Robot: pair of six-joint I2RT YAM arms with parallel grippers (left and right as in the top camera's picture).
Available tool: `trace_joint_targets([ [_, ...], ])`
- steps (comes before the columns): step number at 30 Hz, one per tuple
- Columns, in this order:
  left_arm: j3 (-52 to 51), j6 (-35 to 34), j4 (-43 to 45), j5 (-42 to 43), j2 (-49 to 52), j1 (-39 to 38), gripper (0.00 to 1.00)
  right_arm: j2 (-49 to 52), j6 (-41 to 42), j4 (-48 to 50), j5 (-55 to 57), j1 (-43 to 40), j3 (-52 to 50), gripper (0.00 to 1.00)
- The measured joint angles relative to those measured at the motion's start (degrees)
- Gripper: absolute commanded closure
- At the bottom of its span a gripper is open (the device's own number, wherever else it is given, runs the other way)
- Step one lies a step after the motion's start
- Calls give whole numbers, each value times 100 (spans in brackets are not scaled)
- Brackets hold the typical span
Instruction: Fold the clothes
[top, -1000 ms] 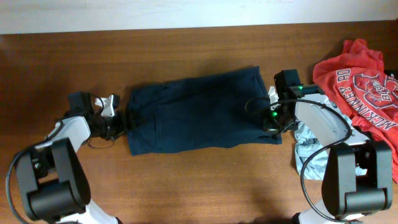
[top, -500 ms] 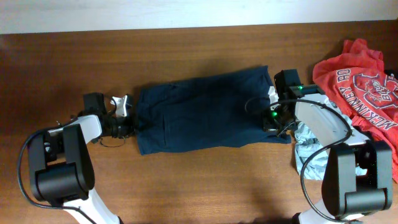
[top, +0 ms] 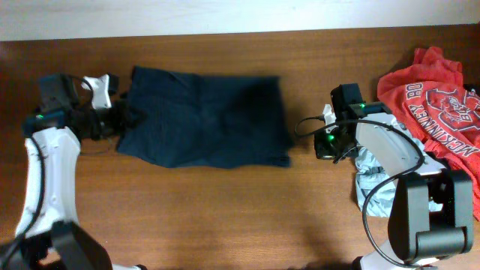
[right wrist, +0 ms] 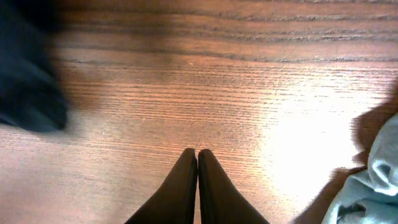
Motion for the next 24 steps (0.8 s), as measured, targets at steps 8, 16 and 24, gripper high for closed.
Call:
trace_joint_targets([
  [8, 872, 308, -743, -994, -214, -868, 99, 0, 0, 15, -2, 0, 0, 92],
  [16, 872, 164, -168, -2238, -94, -2293, 100, 0, 2, 20, -109, 0, 0, 92],
  [24, 872, 9, -315, -2850, 35, -2393, 100, 0, -118, 1272, -787, 0, -4, 96],
])
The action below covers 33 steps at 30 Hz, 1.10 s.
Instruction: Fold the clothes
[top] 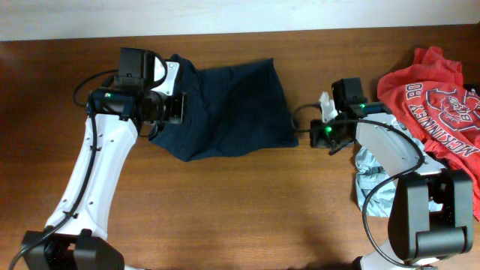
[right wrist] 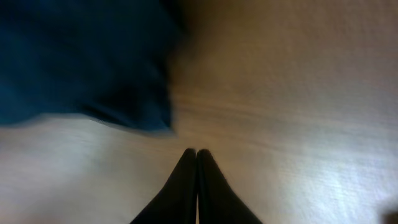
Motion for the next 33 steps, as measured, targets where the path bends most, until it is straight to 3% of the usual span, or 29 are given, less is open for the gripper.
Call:
trace_joint_targets([
  [5, 0, 2, -52, -72, 4, 57, 99, 15, -175, 1281, -498, 269, -17, 96],
  [13, 0, 2, -68, -109, 4, 57, 100, 791, -243, 2157, -584, 837, -15, 96],
  [23, 90, -151, -164, -109, 7, 315, 99, 1163, -389, 1003, -610, 1276, 46, 96],
  [26, 437, -151, -365, -111, 33, 474, 99, 1093, -645, 315, -533, 1886, 79, 96],
  [33, 1276, -149, -885, -114, 52, 577, 100, 907, -804, -236, 372, 3003, 94, 96],
])
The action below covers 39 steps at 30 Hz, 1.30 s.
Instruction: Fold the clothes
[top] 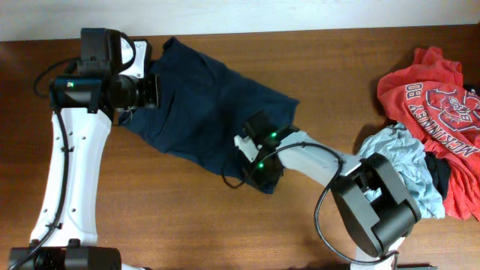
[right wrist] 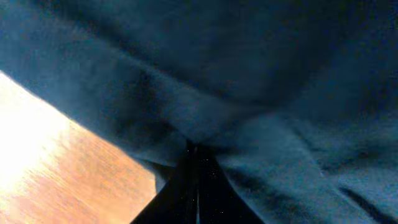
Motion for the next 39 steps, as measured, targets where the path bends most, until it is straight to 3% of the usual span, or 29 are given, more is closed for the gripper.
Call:
trace_joint_targets([
  [4, 24, 0, -61, -4, 2, 0, 100, -297, -44, -127, 313, 155, -9, 96],
  [8, 28, -50, -271, -332, 2, 4, 99, -1239, -33, -74, 522, 155, -17, 96],
  [12, 28, -160, -507, -774, 2, 188, 100, -2188, 485, 184, 293, 155, -15, 96],
  [18, 28, -201, -573, -1093, 2, 420, 100, -2175, 1314, 667, -96, 109, -17, 96],
  [23, 28, -195, -848, -1423, 2, 754, 99, -2175, 1626, 505, -166, -173, -17, 96],
  [27, 28, -195, -570, -1493, 37, 999, 100, -2175, 1711, 501, -188, -221, -17, 96],
  [39, 92, -695, -190, -1904, 1720, -811, 99, -2175, 1738, 144, -227, -221, -17, 96],
])
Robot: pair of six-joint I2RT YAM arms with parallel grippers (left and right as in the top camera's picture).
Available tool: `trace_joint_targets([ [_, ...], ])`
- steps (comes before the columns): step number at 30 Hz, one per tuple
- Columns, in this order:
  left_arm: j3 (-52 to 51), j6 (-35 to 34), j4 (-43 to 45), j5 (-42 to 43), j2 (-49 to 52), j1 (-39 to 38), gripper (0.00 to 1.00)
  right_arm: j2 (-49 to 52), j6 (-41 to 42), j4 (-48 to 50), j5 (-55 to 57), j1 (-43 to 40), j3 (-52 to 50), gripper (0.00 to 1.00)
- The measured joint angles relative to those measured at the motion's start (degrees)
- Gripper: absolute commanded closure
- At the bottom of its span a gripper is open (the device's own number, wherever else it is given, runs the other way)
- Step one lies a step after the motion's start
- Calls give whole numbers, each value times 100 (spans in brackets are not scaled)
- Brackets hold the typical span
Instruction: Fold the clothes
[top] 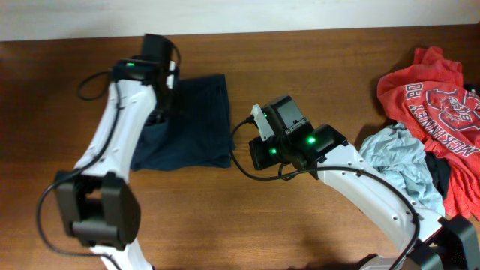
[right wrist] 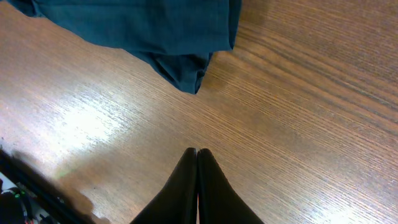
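A navy garment [top: 191, 124] lies folded into a narrow rectangle left of the table's centre; its near corner [right wrist: 186, 74] is bunched. My left arm reaches down over its left part, with the left gripper [top: 159, 116] on or just above the cloth and its jaws hidden. The right gripper [top: 253, 155] sits just right of the garment. In the right wrist view the right gripper [right wrist: 197, 151] is shut over bare wood, holding nothing, a short way from the garment [right wrist: 155, 31].
A red printed shirt [top: 431, 94] is heaped at the far right. A pale blue-grey garment [top: 397, 169] and a dark item [top: 439, 176] lie beside it. The table's back edge meets a white wall [top: 240, 15].
The garment was spread diagonally with my right gripper shut on its lower corner. Now it lies folded narrower, and the right gripper is off the cloth, shut over bare wood. The left arm has shifted right.
First the garment lay flat and wide, the left gripper at its left edge and the right gripper shut over wood. Then the left side was drawn toward the right. Then the right gripper held the lower corner. Now the garment is a compact fold.
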Motion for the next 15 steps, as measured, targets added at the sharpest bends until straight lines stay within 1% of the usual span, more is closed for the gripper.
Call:
trace_joint_targets([
  [6, 2, -573, 186, 2, 560, -197, 100, 0, 2, -109, 0, 0, 0, 96],
  [10, 2, -905, 323, 205, 588, -286, 99, 0, 2, -116, 0, 0, 0, 96],
  [15, 2, -1036, 243, 358, 588, -289, 99, 0, 2, -118, 0, 0, 0, 96],
])
